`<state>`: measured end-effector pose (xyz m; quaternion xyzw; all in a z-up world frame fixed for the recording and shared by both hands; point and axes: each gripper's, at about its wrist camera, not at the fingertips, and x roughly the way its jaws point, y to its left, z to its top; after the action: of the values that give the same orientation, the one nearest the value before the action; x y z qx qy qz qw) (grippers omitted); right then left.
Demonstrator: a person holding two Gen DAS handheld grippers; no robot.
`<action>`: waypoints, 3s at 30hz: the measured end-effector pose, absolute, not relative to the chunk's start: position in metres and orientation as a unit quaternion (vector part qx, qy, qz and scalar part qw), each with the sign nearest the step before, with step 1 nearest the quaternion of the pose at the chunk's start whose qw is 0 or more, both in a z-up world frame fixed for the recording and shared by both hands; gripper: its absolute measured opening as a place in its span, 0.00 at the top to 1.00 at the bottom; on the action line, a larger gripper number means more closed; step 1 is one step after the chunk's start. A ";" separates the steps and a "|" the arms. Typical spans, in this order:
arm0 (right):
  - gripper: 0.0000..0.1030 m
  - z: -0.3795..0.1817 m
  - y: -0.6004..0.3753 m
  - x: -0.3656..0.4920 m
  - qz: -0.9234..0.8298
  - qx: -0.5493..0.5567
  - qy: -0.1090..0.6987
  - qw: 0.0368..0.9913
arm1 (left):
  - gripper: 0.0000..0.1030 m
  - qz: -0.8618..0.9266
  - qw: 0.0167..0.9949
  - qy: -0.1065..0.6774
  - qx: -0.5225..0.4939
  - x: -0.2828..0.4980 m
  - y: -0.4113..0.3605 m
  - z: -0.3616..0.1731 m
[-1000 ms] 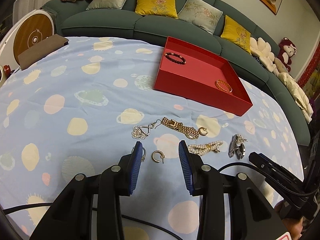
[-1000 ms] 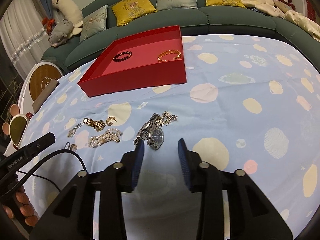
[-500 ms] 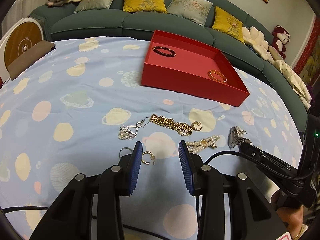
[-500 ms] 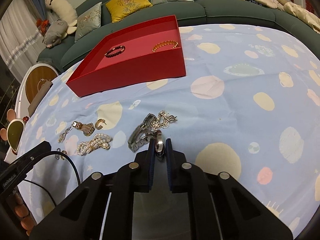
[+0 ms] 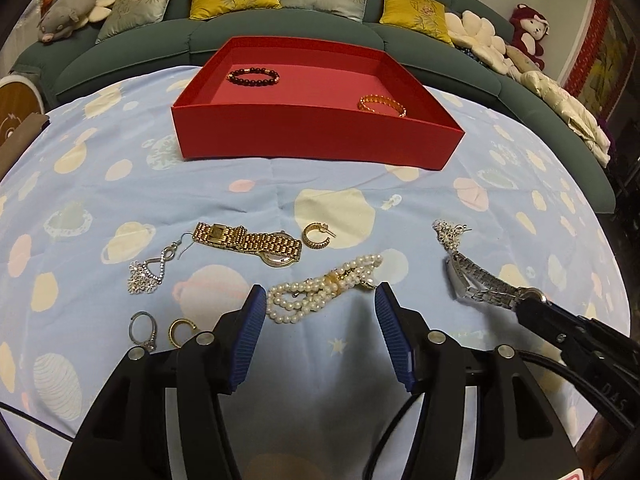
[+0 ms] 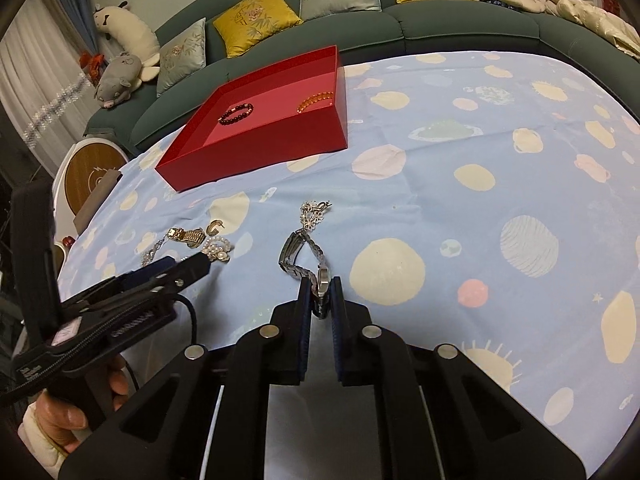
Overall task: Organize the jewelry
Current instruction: 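Lower the right gripper onto the silver wristwatch and grasp it, then grasp the pearl necklace with the left gripper while the right gripper holds the watch, then carry the watch and pearl necklace into the red tray and open both grippers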
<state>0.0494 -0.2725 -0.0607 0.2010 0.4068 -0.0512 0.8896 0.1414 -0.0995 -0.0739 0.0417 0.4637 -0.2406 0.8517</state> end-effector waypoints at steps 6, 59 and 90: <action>0.92 -0.052 -0.269 0.049 -0.042 0.197 0.400 0.894 | 0.66 -0.247 0.853 0.457 0.051 0.138 -0.101 -0.077; 0.92 0.110 -0.269 0.115 0.010 0.138 0.271 0.953 | 0.98 -0.302 0.891 0.339 0.004 0.193 -0.095 0.110; 0.84 0.012 -0.295 0.224 -0.038 0.149 0.353 0.923 | 0.88 -0.205 0.891 0.403 0.028 0.294 -0.099 0.013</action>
<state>0.2236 -0.2952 0.0117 0.1485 0.3525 -0.0382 0.9231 0.2937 -0.0988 0.0133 0.0277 0.4034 -0.2054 0.8913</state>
